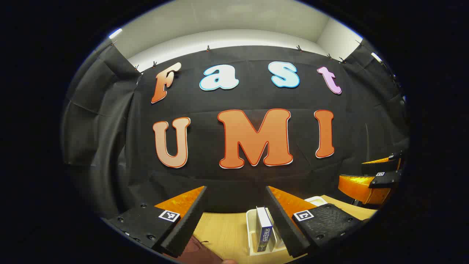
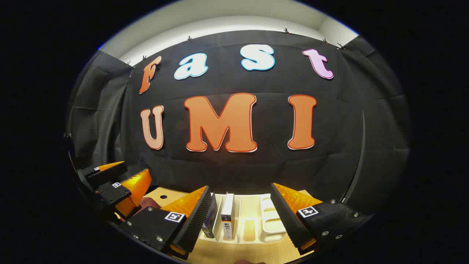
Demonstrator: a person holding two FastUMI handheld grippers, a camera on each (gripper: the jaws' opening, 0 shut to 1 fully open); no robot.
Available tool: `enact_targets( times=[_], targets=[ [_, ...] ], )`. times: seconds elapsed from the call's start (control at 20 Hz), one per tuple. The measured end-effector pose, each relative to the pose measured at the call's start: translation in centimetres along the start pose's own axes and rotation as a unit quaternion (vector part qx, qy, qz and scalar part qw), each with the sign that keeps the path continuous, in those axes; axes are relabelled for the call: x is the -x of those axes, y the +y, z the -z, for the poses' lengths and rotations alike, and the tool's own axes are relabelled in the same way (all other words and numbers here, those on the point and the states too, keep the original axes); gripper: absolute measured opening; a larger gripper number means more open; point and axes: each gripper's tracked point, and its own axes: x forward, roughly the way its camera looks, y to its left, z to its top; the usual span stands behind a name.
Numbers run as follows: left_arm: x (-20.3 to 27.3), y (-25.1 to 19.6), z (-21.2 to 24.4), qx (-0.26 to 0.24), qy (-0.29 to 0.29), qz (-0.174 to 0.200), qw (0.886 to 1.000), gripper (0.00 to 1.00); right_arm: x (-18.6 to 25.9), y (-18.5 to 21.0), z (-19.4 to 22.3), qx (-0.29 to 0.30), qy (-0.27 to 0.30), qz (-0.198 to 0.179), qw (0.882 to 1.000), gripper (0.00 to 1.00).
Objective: Open the schoolbag, grab two books from the bookshelf and put them into the schoolbag.
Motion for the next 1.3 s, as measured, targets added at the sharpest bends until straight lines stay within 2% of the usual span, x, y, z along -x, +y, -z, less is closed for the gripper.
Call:
enact_targets(
  times=[0.25, 1.05, 1.1, 1.15, 1.2, 1.25, 1.3],
  targets=[
    [-0.5, 1.3, 0.6, -0.003, 0.008, -0.002, 1.000, 0.97, -0.5, 1.6, 0.2, 0.006, 0.001, -0.010, 1.000, 0.96],
    [-0.1, 2.4, 1.3, 0.010, 0.017, -0.010, 1.000, 0.96, -0.4, 2.6, 1.1, 0.017, 0.016, -0.014, 1.000, 0.96],
    [0.0, 2.5, 1.5, 0.010, 0.018, -0.011, 1.000, 1.00, -0.4, 2.7, 1.3, 0.016, 0.018, -0.015, 1.000, 0.96],
    [0.0, 2.6, 1.4, 0.009, 0.019, -0.012, 1.000, 0.96, -0.4, 2.8, 1.3, 0.015, 0.019, -0.016, 1.000, 0.96],
    [0.2, 2.9, 1.4, 0.008, 0.018, -0.014, 1.000, 1.00, -0.4, 2.8, 1.4, 0.015, 0.019, -0.016, 1.000, 0.96],
    [0.3, 3.0, 1.2, 0.007, 0.017, -0.015, 1.000, 0.96, -0.3, 2.9, 1.3, 0.015, 0.019, -0.017, 1.000, 0.96],
    [0.4, 3.1, 1.2, 0.006, 0.017, -0.017, 1.000, 0.96, -0.3, 2.9, 1.3, 0.015, 0.018, -0.017, 1.000, 0.96]
  ],
)
